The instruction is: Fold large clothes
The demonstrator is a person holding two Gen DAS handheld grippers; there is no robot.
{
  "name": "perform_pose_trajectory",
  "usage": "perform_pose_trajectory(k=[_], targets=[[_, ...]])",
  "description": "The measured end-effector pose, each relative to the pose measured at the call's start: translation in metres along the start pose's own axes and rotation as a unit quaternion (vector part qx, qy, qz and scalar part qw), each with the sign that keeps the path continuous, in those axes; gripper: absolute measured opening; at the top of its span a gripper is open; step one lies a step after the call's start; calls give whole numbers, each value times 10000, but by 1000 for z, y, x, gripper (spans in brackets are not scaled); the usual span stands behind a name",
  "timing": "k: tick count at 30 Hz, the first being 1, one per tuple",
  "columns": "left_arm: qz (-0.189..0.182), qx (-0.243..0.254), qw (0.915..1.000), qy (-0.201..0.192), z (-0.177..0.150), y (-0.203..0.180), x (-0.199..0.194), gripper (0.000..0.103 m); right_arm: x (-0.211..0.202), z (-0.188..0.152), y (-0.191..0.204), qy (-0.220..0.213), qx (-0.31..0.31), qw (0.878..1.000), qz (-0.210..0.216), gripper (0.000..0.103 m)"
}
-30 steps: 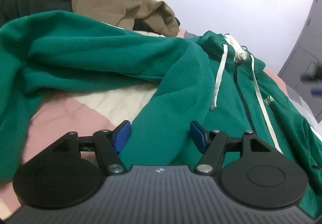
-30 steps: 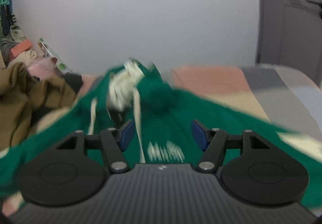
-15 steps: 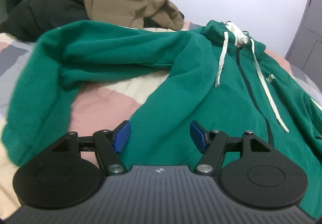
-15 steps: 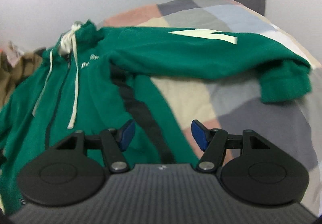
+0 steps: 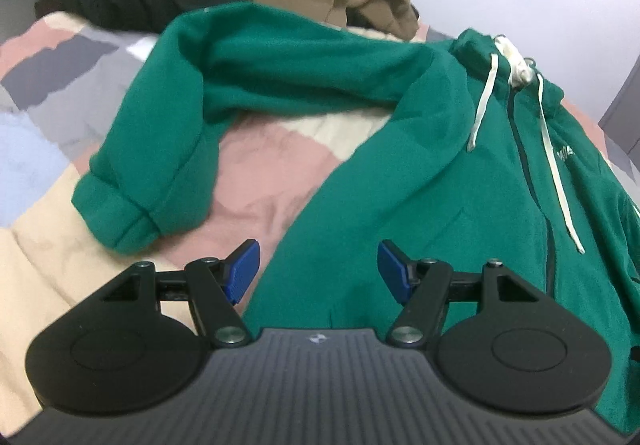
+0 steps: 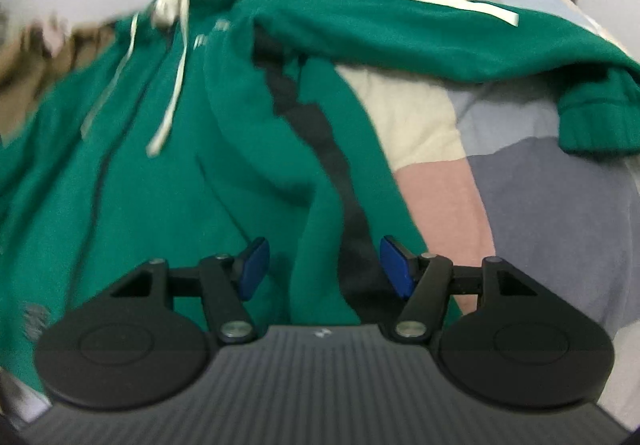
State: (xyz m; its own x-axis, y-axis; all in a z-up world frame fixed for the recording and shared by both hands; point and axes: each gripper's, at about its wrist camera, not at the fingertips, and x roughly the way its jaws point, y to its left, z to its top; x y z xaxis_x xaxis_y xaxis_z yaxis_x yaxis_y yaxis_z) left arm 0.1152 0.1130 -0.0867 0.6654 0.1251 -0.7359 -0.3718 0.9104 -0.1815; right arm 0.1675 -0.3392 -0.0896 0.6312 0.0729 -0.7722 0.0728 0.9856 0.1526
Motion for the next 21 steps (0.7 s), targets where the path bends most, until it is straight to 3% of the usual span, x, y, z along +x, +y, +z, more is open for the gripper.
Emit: perform_pose_trajectory(k=[1,2,4,9,14,15,18,19,20,21], targets=[[25,6,10000,30,-1,-1,1,70,4,-1,3,64,-113,9999,-73,37],[65,26,10000,41,-2,-2,2,70,5,-4,4,99,-179,9997,-128,26],[186,29,9998,56,-3,-1,5,70,-1,-6,6,-32,-196,9998,17,13],[616,-225,9978,114,-1,12,17,70,-34,-4,1,-583,55,9964,618,7],[348,-657,9958,537,-1,31,32,68,-68,-8,-25,-853,959,9803,1504,7],[248,-750,9952,575,-1,34,33,64,-75,-10,-27,-879,1074,9771,1611,6],[28,-808,9941,718,-4,35,34,40,-92,-14,-33,-883,1305,9705,1827,6],[-56,-718,9944,771,-4,32,33,24,-96,-14,-34,-860,1366,9685,1897,6],[-88,-618,9950,781,-5,29,30,14,-100,-14,-36,-844,1418,9667,1955,6],[-112,-539,9958,737,-5,26,25,10,-105,-14,-37,-833,1480,9648,2010,6]])
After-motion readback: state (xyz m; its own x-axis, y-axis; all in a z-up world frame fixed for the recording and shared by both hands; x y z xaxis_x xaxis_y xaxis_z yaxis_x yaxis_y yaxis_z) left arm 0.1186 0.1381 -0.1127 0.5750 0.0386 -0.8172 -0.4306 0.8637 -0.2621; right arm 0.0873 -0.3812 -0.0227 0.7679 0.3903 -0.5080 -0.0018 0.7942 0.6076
